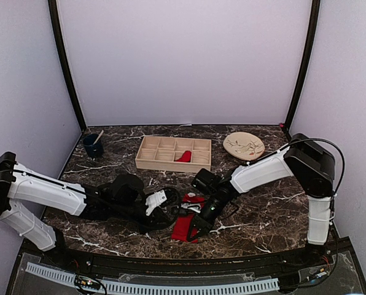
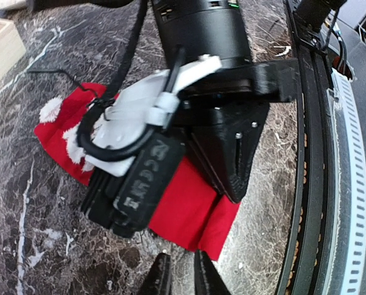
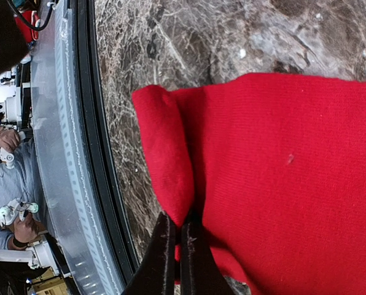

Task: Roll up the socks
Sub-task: Roll the sock at the center of the board.

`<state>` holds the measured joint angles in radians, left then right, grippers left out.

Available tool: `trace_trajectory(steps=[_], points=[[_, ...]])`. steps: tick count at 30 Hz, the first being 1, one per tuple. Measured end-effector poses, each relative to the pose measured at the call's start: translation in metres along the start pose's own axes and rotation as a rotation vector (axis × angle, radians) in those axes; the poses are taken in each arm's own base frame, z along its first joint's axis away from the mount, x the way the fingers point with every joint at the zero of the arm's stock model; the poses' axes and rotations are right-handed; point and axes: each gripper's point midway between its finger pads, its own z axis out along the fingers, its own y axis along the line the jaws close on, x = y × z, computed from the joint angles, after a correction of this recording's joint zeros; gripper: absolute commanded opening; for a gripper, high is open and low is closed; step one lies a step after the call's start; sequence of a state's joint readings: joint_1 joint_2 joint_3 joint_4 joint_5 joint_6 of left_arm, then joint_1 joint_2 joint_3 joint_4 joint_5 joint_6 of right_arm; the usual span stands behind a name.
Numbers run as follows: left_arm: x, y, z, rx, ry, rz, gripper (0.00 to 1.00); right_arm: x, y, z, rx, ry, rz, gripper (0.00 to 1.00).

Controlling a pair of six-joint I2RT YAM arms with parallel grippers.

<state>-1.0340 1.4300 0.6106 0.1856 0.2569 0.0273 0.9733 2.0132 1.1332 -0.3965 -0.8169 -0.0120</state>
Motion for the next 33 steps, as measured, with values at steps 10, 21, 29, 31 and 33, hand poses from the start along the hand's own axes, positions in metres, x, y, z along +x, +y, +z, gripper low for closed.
trace_trajectory(steps=[10, 21, 29, 31, 33], points=[[0.001, -0.014, -0.004, -0.008, -0.013, 0.061, 0.24, 0.001, -0.002, -0.002, -0.016, 0.001, 0.026, 0.0], [0.014, -0.036, 0.014, 0.041, 0.055, 0.142, 0.35, 0.001, -0.003, -0.003, -0.031, 0.006, 0.044, 0.0], [0.017, -0.039, 0.028, 0.055, 0.087, 0.189, 0.36, 0.001, -0.003, -0.003, -0.037, 0.006, 0.05, 0.0], [0.018, -0.039, 0.031, 0.057, 0.096, 0.204, 0.36, 0.001, -0.003, -0.003, -0.039, 0.006, 0.051, 0.0], [0.02, -0.039, 0.034, 0.057, 0.104, 0.219, 0.36, 0.001, -0.003, -0.003, -0.041, 0.006, 0.052, 0.0]])
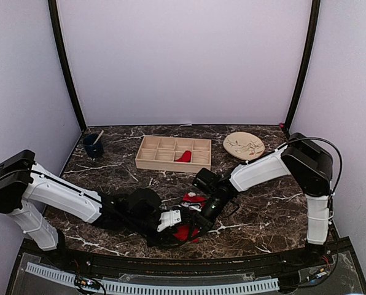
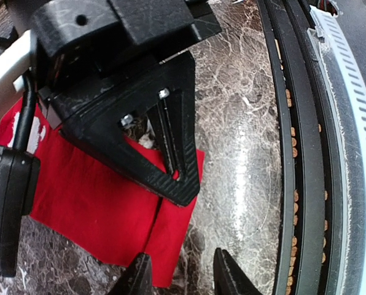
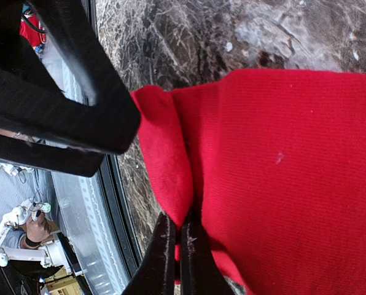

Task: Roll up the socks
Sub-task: Roll the sock at the center of the board.

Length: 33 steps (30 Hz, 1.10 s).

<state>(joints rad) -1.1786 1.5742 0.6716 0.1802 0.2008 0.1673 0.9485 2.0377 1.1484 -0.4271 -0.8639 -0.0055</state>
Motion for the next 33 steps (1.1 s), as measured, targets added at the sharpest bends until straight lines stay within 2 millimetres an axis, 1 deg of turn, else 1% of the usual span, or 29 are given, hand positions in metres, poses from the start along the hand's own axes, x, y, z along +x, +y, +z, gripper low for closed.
trace_trajectory(steps=[5, 8, 12, 13, 25, 33], points=[[0.001, 0.0, 0.006, 0.001, 0.014, 0.039, 0.35, 0.0, 0.0, 0.0, -0.001, 0.0, 0.001, 0.0], [0.001, 0.002, 0.01, -0.005, 0.023, 0.058, 0.31, 0.0, 0.0, 0.0, -0.002, 0.0, 0.0, 0.0], [0.002, 0.004, 0.014, -0.009, 0.034, 0.078, 0.22, 0.0, 0.0, 0.0, -0.002, 0.0, 0.0, 0.0], [0.002, 0.004, 0.015, -0.012, 0.035, 0.084, 0.22, 0.0, 0.0, 0.0, -0.002, 0.0, 0.0, 0.0], [0.002, 0.005, 0.015, -0.024, 0.039, 0.117, 0.21, 0.0, 0.0, 0.0, -0.013, 0.0, 0.006, 0.0], [0.007, 0.004, 0.016, -0.015, 0.055, 0.124, 0.27, 0.0, 0.0, 0.0, -0.019, 0.0, 0.01, 0.0]])
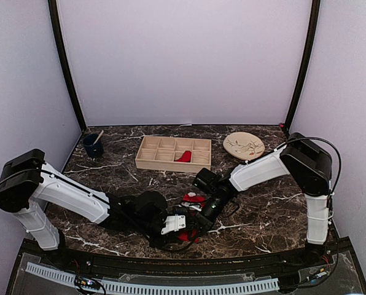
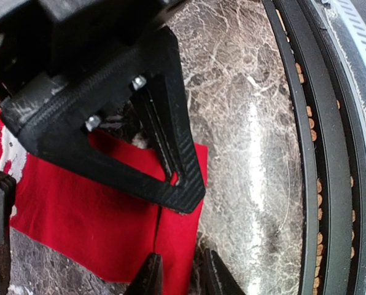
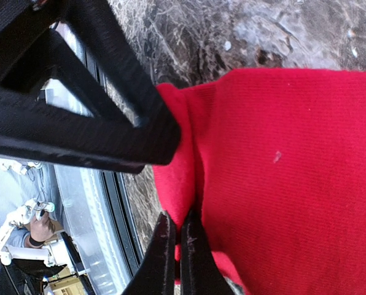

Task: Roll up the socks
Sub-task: Roll the sock at the center of the board.

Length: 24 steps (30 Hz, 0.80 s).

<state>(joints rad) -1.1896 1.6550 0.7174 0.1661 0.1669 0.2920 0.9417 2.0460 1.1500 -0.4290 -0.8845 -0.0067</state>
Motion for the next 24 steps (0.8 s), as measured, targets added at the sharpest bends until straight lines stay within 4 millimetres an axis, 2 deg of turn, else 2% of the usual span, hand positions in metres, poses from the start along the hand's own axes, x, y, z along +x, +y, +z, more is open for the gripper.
trace_trajectory(steps=[6, 8, 10, 14, 17, 24], points=[[0.006, 0.0, 0.005, 0.004, 0.023, 0.004, 0.27, 0.0, 0.0, 0.0, -0.01, 0.0, 0.003, 0.0], [0.005, 0.001, 0.007, 0.0, 0.024, 0.007, 0.24, 0.0, 0.0, 0.0, -0.012, 0.001, 0.004, 0.0], [0.004, 0.003, 0.009, -0.007, 0.027, 0.008, 0.19, 0.001, 0.0, 0.0, -0.012, 0.002, 0.004, 0.0], [0.002, 0.006, 0.011, -0.02, 0.03, 0.015, 0.01, 0.002, 0.0, -0.001, -0.014, 0.006, 0.007, 0.0], [0.001, 0.007, 0.011, -0.021, 0.028, 0.028, 0.0, 0.002, 0.0, -0.001, -0.014, 0.008, 0.009, 0.0], [-0.001, 0.005, 0.013, -0.002, 0.042, 0.05, 0.0, 0.004, -0.001, -0.002, -0.014, 0.01, 0.021, 0.14]])
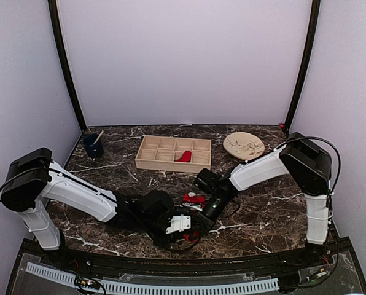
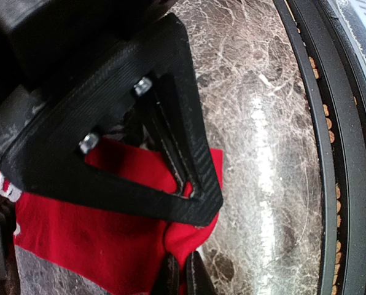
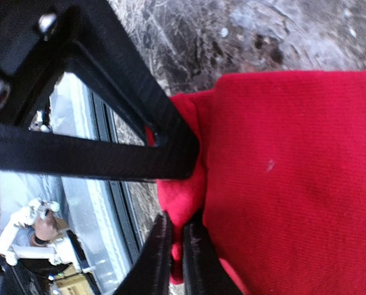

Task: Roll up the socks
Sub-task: Roll the sock at the center of the board.

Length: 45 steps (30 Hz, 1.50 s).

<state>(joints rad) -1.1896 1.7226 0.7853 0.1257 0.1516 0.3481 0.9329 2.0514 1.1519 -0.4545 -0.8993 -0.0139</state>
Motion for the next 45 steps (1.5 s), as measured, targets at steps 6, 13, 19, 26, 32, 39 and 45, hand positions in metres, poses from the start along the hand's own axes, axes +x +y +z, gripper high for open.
trace_trajectory(steps=[6, 13, 19, 26, 32, 39, 45], points=[[-0.003, -0.003, 0.001, 0.029, 0.013, 0.004, 0.0, 0.0, 0.0, -0.007, 0.008, -0.021, 0.029, 0.23], [-0.007, -0.006, 0.004, 0.073, 0.02, -0.007, 0.0, 0.005, -0.005, -0.018, 0.029, -0.076, 0.053, 0.26], [-0.008, -0.001, 0.004, 0.129, 0.031, -0.064, 0.0, 0.01, -0.008, -0.025, 0.052, -0.119, 0.062, 0.27], [-0.007, 0.006, 0.003, 0.229, 0.054, -0.154, 0.0, 0.016, -0.016, -0.04, 0.121, -0.181, 0.093, 0.29], [-0.007, 0.01, 0.004, 0.332, 0.074, -0.242, 0.0, 0.017, -0.023, -0.049, 0.201, -0.23, 0.09, 0.3], [-0.007, 0.016, 0.005, 0.462, 0.093, -0.362, 0.0, 0.027, -0.031, -0.067, 0.342, -0.306, 0.06, 0.3], [-0.005, 0.021, 0.004, 0.56, 0.1, -0.464, 0.0, 0.025, -0.03, -0.083, 0.475, -0.377, 0.002, 0.3]])
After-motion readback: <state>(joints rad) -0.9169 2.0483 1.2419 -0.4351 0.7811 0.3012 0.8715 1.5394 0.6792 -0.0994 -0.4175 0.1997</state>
